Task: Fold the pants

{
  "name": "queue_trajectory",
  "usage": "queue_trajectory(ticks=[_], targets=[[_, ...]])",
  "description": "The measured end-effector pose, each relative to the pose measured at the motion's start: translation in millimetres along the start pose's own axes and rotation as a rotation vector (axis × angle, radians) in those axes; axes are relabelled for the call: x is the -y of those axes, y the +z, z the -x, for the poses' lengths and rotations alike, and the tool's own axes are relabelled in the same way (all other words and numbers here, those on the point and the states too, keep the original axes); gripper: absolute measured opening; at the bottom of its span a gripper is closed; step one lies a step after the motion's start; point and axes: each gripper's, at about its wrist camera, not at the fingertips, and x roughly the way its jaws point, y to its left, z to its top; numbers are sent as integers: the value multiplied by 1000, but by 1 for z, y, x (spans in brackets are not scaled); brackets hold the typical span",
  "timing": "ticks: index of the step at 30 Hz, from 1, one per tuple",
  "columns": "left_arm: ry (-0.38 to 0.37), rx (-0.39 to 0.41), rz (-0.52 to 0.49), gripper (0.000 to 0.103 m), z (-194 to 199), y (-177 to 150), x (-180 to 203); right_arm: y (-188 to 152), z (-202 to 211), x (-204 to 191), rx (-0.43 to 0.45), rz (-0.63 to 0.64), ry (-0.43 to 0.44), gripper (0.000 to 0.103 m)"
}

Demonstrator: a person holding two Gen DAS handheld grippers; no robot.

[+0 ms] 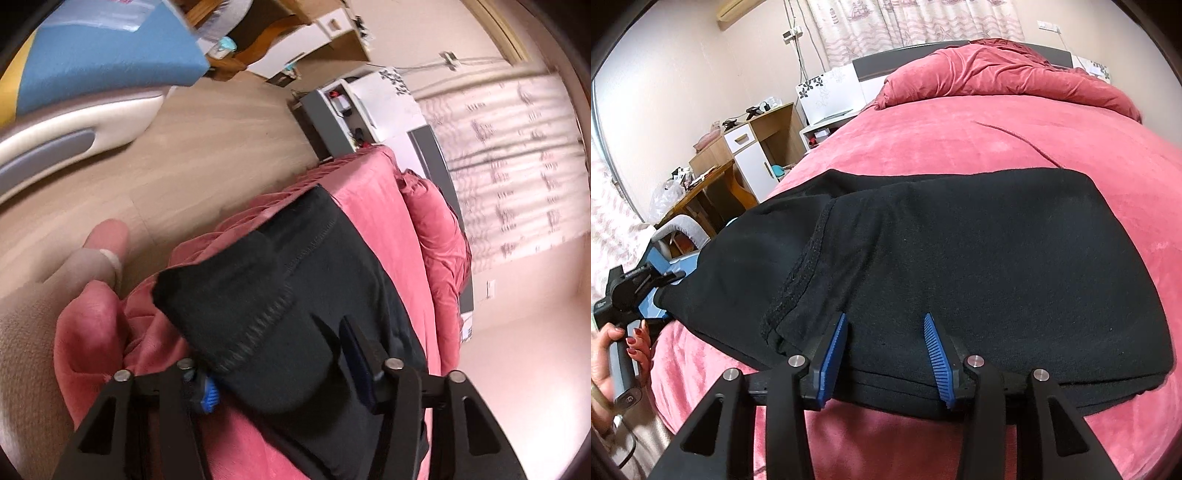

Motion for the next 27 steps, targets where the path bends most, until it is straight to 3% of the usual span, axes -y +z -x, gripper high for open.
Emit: queue_trajectory(ticks=[2,5,9,12,13,16,19,24,27], targets=[[21,5,14,35,-2,1,-5,1,0,0,-8,-27,2,46],[27,18,-24,31,0,-1,-4,5,1,0,-19,-66,-1,46],[37,22,-63,23,6,-5,-5,12,7,-14,16,-19,18,46],[38,23,-75,16,11,-6,-1,16,1,-29,1,41,33,29],[36,27,-85,15,13,-7,2,16,-4,-32,-15,49,36,27],[29,74,-184,14,29,-10,29,14,-24,-36,-84,66,10,26],[-11,115,-299,14,47,-15,65,15,-29,-32,-78,37,27,26],[-114,142,-399,14,67,-25,118,16,-15,-15,-41,-80,107,27],[-152,148,-477,14,74,-35,149,14,-2,-3,-5,-112,107,34]])
